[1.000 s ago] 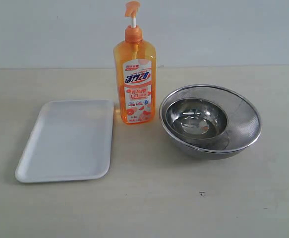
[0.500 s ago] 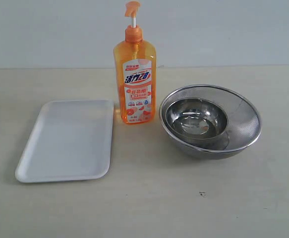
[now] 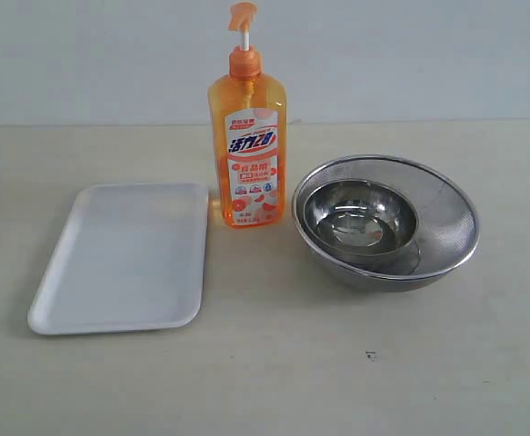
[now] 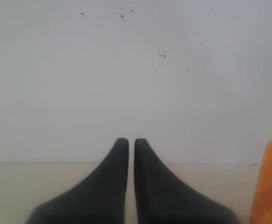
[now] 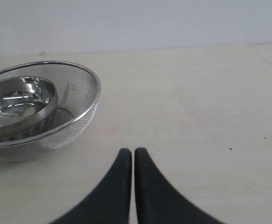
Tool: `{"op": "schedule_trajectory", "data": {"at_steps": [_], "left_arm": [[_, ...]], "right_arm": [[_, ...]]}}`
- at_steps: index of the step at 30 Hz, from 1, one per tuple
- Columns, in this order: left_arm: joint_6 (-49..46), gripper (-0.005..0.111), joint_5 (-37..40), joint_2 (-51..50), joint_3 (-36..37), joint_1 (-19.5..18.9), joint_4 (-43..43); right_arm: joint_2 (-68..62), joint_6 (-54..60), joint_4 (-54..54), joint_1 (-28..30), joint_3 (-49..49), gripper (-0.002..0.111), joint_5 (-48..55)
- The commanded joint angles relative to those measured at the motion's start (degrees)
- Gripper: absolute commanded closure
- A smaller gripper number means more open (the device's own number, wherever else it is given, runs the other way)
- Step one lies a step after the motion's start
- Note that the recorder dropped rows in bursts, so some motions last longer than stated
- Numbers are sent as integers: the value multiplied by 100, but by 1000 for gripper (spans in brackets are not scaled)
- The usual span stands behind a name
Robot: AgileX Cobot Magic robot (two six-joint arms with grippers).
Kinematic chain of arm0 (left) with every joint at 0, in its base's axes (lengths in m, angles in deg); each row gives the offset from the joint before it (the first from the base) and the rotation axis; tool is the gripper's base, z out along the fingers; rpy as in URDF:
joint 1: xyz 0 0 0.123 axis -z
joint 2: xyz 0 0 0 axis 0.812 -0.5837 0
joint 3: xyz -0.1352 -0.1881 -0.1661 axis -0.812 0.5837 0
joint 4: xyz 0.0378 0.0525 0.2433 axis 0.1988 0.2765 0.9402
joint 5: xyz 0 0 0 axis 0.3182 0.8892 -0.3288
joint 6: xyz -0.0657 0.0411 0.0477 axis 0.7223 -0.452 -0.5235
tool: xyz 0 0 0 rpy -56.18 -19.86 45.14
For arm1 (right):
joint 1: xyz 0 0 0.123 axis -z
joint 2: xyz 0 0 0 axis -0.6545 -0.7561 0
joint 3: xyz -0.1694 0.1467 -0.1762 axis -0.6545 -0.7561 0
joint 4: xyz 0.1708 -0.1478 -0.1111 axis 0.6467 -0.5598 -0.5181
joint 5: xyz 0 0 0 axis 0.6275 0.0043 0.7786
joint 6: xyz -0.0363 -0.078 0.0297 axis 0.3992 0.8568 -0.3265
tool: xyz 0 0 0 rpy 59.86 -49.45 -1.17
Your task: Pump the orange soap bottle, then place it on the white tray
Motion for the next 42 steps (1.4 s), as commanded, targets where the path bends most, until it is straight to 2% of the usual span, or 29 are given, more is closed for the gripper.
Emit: {"op": "schedule_trajectory", "data": {"at_steps": [1,5,12,17,26,28,32,37,42], "left_arm": [[69,102,-91,-20,-28,36,-16],[428,102,37,-20,-28,36,-16],[416,102,146,-20,-28,36,-16],[355,102,686,-20,-28,36,50],[161,102,686,-82,-328,36,115],[161,102,759,-221,-497,36,115],[161,102,1381,-870,-1073,36,115],[161,102,1338,-1687,-1458,36,-46],[65,102,858,-1819,-1547,36,-61]], "right_arm": [[25,21,-20,15,5,108,-31],[25,21,-20,15,5,108,-31],[25,21,-20,15,5,108,-31],[25,21,-20,15,5,108,-31],[25,28,-20,15,5,108,-33],[25,28,-20,15,5,108,-33],[25,3,-20,15,5,108,-33],[25,37,-20,15,5,108,-33],[25,31,-20,15,5,108,-60]]}}
